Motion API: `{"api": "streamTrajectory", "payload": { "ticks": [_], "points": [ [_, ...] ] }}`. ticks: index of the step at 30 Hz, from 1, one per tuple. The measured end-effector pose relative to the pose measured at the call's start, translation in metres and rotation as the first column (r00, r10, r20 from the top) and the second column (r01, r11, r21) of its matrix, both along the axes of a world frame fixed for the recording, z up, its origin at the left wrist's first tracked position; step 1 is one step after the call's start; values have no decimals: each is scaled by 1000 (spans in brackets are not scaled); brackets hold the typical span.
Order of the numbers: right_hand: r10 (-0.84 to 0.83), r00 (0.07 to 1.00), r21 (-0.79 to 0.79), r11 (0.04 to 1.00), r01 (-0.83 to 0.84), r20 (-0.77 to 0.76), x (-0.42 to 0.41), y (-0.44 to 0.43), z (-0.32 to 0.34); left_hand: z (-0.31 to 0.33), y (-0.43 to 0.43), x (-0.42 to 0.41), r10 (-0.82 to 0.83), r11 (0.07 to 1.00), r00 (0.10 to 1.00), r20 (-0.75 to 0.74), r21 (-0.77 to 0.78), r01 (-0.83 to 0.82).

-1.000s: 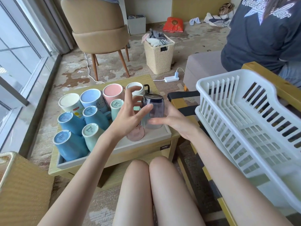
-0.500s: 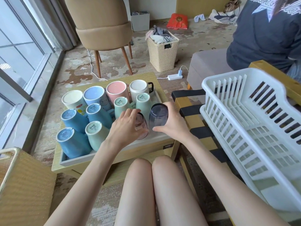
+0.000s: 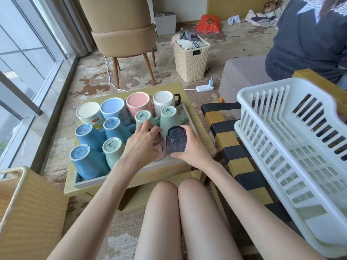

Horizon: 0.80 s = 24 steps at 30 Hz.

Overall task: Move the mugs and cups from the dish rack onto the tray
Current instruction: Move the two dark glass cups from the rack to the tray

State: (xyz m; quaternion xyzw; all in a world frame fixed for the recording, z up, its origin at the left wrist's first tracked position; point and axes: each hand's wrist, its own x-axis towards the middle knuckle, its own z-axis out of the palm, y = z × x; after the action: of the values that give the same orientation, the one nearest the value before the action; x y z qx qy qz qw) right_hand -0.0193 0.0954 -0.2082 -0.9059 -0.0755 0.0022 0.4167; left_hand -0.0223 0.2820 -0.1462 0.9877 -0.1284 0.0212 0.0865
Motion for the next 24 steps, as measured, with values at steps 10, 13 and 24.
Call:
{"api": "streamTrajectory", "payload": {
  "ticks": [10,13,24],
  "points": [
    [35,999,1,999,-35,-8,-2,4,7,-2,15,-4,21,999,1000,-13,-40,-21],
    [31,999,-15,999,-31,-6,-2,5,6,-3,16,-4,26,998,1000,-6,-60,-26],
    [-7,1000,-72,997,5,-20,-1,7,4,-6,12,-7,47,998,998,42,-50,-45]
  ]
}}
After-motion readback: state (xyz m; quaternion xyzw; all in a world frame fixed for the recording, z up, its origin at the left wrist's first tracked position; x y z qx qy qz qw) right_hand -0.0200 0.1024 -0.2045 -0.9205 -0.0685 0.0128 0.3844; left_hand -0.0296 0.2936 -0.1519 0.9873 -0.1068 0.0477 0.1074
